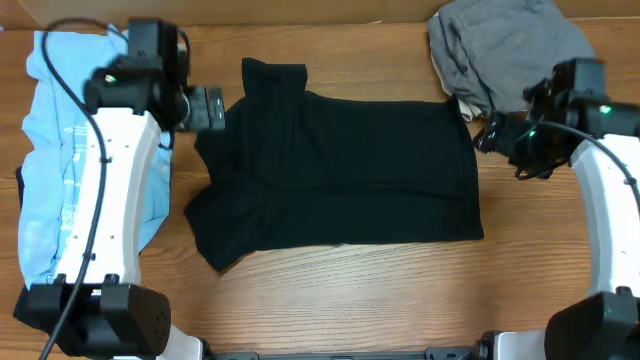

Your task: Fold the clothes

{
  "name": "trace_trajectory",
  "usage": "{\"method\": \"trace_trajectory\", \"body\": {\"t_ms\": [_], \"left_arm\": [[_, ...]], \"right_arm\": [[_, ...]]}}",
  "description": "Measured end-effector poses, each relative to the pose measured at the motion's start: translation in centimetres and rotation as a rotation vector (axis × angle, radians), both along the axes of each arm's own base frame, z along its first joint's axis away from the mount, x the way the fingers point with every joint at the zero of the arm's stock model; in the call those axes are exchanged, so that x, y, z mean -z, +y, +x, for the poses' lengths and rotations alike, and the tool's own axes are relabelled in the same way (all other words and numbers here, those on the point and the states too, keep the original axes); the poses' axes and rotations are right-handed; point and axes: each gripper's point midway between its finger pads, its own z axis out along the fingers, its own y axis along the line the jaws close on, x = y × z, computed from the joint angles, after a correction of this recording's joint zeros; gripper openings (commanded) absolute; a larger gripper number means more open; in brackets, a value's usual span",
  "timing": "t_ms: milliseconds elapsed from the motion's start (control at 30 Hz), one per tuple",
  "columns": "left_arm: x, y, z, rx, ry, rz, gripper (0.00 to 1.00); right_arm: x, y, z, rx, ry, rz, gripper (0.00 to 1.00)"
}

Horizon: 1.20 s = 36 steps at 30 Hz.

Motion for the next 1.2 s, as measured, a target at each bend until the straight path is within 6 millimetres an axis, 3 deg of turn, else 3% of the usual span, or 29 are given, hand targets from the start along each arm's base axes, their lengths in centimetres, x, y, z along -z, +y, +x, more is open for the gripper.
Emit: {"method": "trace_trajectory", "body": {"t_ms": [133, 267, 333, 467, 567, 667, 767, 1000, 1200], "left_arm": [[-4.6, -1.4, 3.2, 0.087, -0.186, -0.042, 1.0], [-5.6, -2.3, 7.3, 0.144, -0.276, -0.056, 1.0], [-4.0, -2.6, 9.7, 0.155, -0.264, -0.062, 1.0], [2.4, -2.9, 14.8, 0.165, -0.195, -0.07, 1.0], [8.2, -3.0, 17.6, 0.174, -0.14, -0.07, 1.0], [12.1, -3.4, 19.2, 0.183, -0.122, -0.072, 1.0], [14.0, -3.9, 20.3, 0.192, -0.136, -0.069, 0.98], [14.4, -6.0, 23.0, 0.234, -0.236, -0.039, 0.96], [18.7, -7.0, 23.0, 0.252, -0.183, -0.033, 0.94]], "right_arm": [[-3.2, 0.2, 0.8, -0.05, -0.074, -0.01, 0.81], [-3.7, 0.4, 0.9, -0.077, -0.091, -0.017, 0.8], [-3.7, 0.5, 0.9, -0.086, -0.089, -0.018, 0.8], [-3.7, 1.0, 0.8, -0.105, -0.087, -0.019, 0.8], [-3.7, 1.0, 0.8, -0.109, -0.087, -0.02, 0.8], [-3.7, 1.0, 0.8, -0.111, -0.088, -0.021, 0.8], [-3.7, 1.0, 0.8, -0.112, -0.088, -0.021, 0.8], [-3.7, 1.0, 0.8, -0.112, -0.089, -0.022, 0.8], [-3.6, 0.7, 0.8, -0.107, -0.086, -0.037, 0.8]]}}
